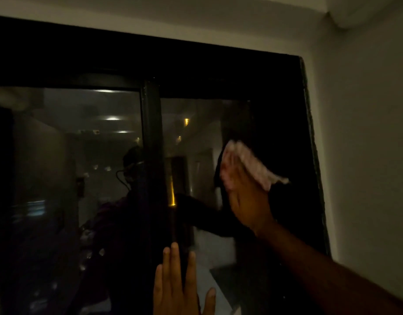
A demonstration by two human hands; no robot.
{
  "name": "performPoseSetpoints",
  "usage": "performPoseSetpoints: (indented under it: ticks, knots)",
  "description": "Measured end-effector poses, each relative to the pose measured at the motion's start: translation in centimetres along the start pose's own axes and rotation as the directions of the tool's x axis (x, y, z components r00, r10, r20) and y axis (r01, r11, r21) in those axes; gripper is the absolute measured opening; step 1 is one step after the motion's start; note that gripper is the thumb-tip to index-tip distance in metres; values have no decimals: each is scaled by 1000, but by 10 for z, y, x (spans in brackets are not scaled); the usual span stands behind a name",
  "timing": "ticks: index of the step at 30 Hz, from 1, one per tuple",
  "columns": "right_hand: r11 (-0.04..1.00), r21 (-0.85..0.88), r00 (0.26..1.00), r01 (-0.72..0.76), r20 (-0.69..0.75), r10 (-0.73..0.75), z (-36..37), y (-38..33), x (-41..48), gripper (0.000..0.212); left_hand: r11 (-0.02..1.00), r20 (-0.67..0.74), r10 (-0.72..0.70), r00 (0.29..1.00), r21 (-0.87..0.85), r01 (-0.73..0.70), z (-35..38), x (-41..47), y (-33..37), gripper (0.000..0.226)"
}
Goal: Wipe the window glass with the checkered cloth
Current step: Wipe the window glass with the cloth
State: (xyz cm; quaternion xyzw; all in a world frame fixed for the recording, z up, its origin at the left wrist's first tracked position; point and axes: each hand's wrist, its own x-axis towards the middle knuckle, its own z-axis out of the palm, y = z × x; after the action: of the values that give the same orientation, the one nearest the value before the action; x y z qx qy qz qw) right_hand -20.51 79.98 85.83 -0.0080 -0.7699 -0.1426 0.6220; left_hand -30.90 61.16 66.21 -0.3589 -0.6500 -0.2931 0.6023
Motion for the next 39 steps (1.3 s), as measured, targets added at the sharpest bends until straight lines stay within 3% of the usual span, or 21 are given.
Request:
performPoseSetpoints:
  ticks: [3,4,7,10,14,16,19,22,24,26,27,29,32,34,36,39]
  knots:
    - [927,-42,921,-373,-139,364,-3,3,81,64,1000,-5,18,1000,8,-18,0,3,-1,81]
    - [921,-48,916,-387,-132,379,-1,-6,106,65,999,4,30,1000,11,-30,-1,4,-1,83]
    - [986,-85,989,-146,-29,144,16,-36,115,66,998,42,59,997,-18,-58,-1,0,-4,83]
    - [988,-37,988,147,46,-146,28,-59,66,63,997,79,55,995,-63,-50,-1,-6,-5,86]
    - [955,126,937,267,196,-288,47,-75,-59,60,993,70,43,997,-114,-34,3,-10,-4,85]
    - [952,185,906,243,308,-291,46,-72,-134,57,995,80,40,996,-99,-32,10,-17,-6,85]
    - [975,212,935,73,324,-141,40,-41,-194,59,998,118,35,992,-65,-28,19,-22,-11,88]
    - [996,69,974,-48,224,32,29,-10,-194,64,1000,177,-9,984,5,8,21,-18,-9,89]
    - [1000,3,978,-25,208,24,22,-11,-185,63,999,247,-50,968,33,44,11,-14,-4,95]
    - [987,51,981,-151,128,143,26,-20,-180,59,999,288,-27,957,-19,33,1,-12,-2,89]
    - [938,141,947,-316,115,301,26,-25,-174,55,997,298,-10,954,-69,32,-4,-11,-1,84]
    - [850,197,872,-489,109,477,21,-39,-155,52,986,301,17,954,-165,34,-26,-9,-11,77]
    - [683,399,772,-612,115,625,5,-80,-96,64,961,306,53,951,-274,34,-65,3,-38,75]
    - [594,556,755,-581,96,649,-6,-118,-42,64,969,250,-17,968,-233,77,-93,24,-62,72]
    - [679,547,820,-490,25,572,-7,-157,6,64,983,135,-136,981,-107,151,-122,52,-95,70]
    - [886,380,957,-266,-6,290,1,-201,66,69,975,17,-206,978,82,204,-170,95,-155,72]
